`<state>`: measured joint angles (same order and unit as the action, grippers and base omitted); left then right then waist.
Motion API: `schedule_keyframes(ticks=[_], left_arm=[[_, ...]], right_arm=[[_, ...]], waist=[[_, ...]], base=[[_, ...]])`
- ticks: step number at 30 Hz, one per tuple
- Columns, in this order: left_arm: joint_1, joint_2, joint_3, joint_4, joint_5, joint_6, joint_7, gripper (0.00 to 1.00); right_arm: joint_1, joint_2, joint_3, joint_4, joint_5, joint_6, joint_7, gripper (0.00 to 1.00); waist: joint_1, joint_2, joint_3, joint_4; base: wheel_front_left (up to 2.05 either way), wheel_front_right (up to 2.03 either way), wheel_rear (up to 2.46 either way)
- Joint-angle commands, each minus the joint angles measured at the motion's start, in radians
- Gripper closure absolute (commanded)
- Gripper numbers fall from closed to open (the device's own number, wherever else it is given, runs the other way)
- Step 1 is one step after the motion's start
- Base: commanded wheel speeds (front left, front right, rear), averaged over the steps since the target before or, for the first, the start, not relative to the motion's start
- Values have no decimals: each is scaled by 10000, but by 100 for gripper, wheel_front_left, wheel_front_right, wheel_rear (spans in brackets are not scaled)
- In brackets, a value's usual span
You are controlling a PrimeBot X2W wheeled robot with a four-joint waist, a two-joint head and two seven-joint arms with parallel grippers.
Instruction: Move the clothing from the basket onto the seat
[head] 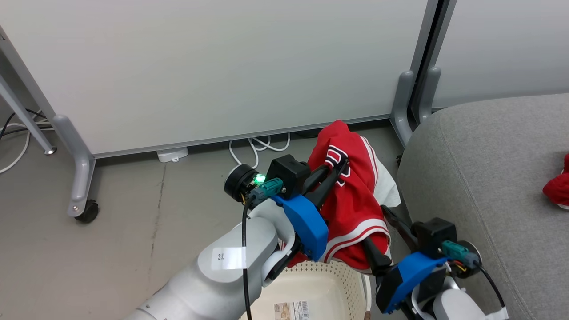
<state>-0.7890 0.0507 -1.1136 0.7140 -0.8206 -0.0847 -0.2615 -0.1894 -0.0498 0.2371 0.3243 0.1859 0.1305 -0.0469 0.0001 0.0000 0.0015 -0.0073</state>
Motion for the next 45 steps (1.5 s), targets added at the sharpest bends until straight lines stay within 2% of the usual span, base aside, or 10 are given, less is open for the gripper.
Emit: schedule_keyframes(ticks=[1,10,11,12,13,24,44,45], left_arm=[[-120,-4,-36,-22,-48,2,-53,100],[-135,-5,-75,-31,-75,-29,-54,100],[-133,-7,-73,-24,-73,-32,-54,100],[-133,-5,-73,-12,-71,-34,-54,100],[-135,-5,-73,2,-69,-30,-54,100],[15,-5,-45,46,-98,-76,-54,100],[125,-5,89,64,-19,-84,-54,100],[137,-5,96,72,-21,-89,-54,78]], right_arm=[[-334,-12,77,226,72,3,-82,0],[-1287,-12,478,1176,339,5,-218,0],[-1378,-12,572,1300,435,5,-218,26],[-1470,-12,651,1383,454,3,-255,84],[-1560,-12,711,1477,514,3,-285,100],[-1814,-12,977,2136,918,3,-669,100],[-1817,-12,970,2350,1019,3,-851,100],[-1828,-12,972,2351,1033,3,-852,100]], waist=[[-1,0,4,15],[-1,0,2,21],[-1,0,2,16],[-1,0,2,8],[-1,0,1,2],[-1,0,-128,-99],[-1,0,-250,-243],[-1,0,-246,-245]], base=[[0,0,0],[0,0,0],[0,0,0],[0,0,0],[0,0,0],[0,0,0],[0,0,0],[0,0,0]])
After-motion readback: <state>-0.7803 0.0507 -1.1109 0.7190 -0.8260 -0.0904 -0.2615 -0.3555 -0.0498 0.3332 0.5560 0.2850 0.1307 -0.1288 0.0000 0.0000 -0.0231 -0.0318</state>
